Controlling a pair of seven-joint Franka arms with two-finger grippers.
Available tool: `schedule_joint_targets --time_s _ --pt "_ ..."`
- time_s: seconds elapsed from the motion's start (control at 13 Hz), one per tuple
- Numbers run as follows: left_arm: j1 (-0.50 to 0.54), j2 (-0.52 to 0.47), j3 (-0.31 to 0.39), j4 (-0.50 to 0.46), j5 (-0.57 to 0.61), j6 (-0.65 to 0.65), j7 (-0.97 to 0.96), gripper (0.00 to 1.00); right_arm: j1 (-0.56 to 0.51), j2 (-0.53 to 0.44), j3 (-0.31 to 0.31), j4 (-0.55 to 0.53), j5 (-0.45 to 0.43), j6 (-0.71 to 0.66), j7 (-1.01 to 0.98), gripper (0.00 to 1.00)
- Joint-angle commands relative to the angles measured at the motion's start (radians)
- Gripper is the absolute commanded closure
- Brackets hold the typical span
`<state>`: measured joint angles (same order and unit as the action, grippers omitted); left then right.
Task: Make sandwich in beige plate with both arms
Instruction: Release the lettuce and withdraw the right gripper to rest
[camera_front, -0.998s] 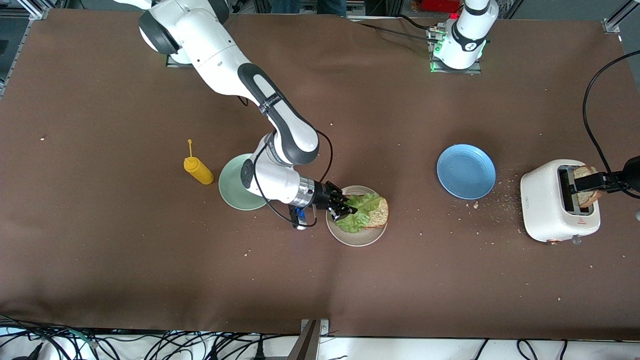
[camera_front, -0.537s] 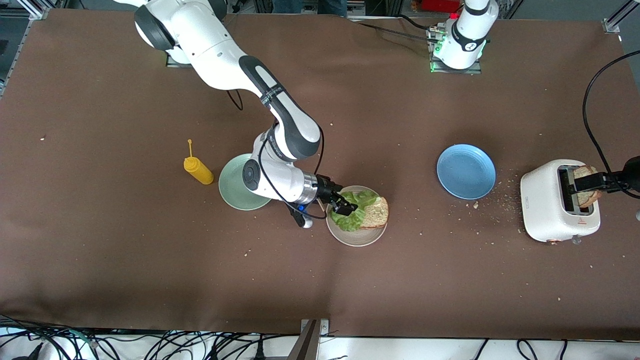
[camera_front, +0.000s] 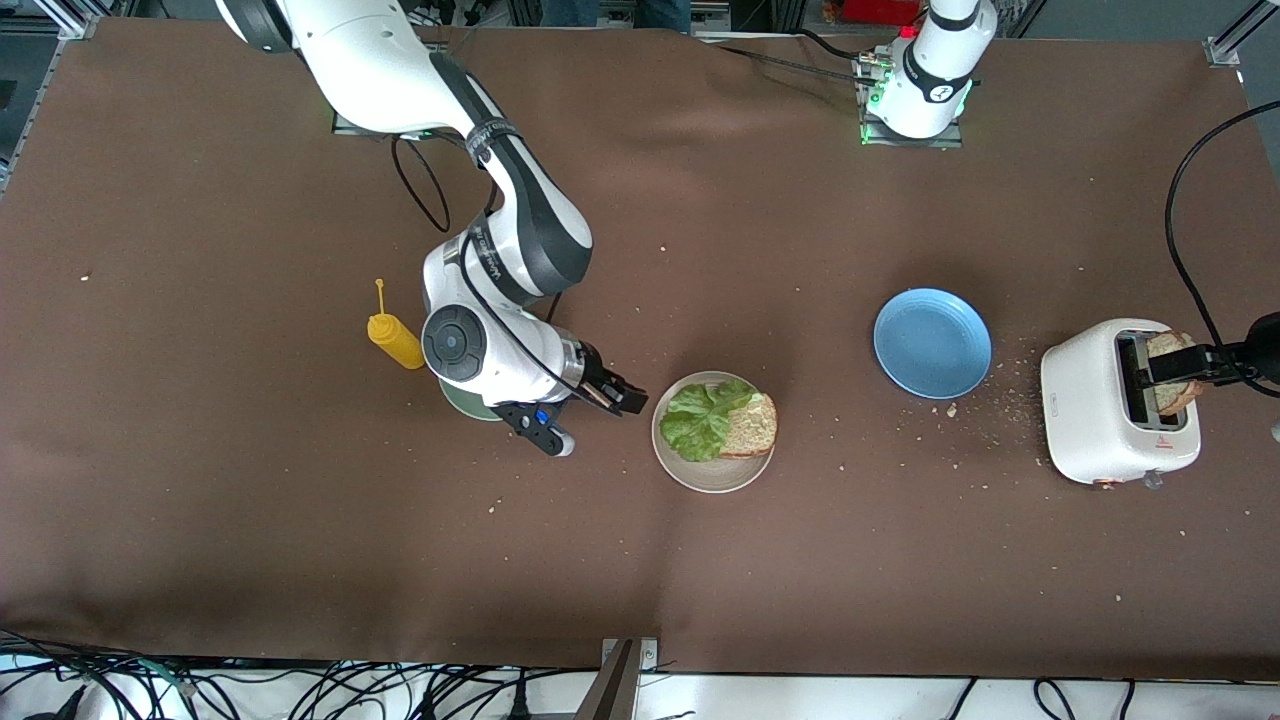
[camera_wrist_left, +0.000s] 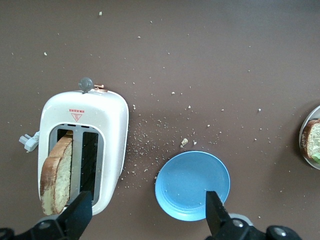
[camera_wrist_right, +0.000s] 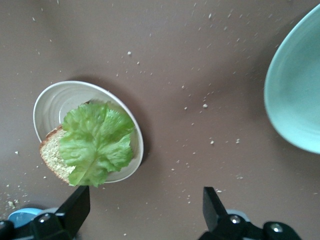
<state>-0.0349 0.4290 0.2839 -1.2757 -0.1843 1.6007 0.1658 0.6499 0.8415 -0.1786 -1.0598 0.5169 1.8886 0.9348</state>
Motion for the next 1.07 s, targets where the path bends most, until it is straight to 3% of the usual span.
schedule_joint_targets --time_s 0.0,0.31,0.54,0.77,1.0 --pt "-0.002 -0.012 -0.005 -0.004 0.034 0.001 0.009 0.0 0.002 -0.068 -0.053 -0.025 -0.09 -0.098 -0.1 0.0" --pt "-0.003 -0.012 -0.006 -0.004 0.034 0.001 0.008 0.0 0.02 -0.133 -0.24 -0.028 -0.11 -0.258 -0.414 0.0" --pt "-0.002 -0.012 -0.005 -0.007 0.034 0.001 0.008 0.0 -0.042 -0.241 -0.248 -0.106 -0.198 -0.313 -0.617 0.0" --pt "0.013 -0.009 -0.003 -0.014 0.037 0.031 0.02 0.0 -0.16 -0.396 -0.173 -0.263 -0.293 -0.316 -0.764 0.0" --pt "0.064 0.007 0.0 -0.019 0.036 0.044 0.11 0.0 -0.355 -0.543 0.014 -0.392 -0.466 -0.309 -0.834 0.0"
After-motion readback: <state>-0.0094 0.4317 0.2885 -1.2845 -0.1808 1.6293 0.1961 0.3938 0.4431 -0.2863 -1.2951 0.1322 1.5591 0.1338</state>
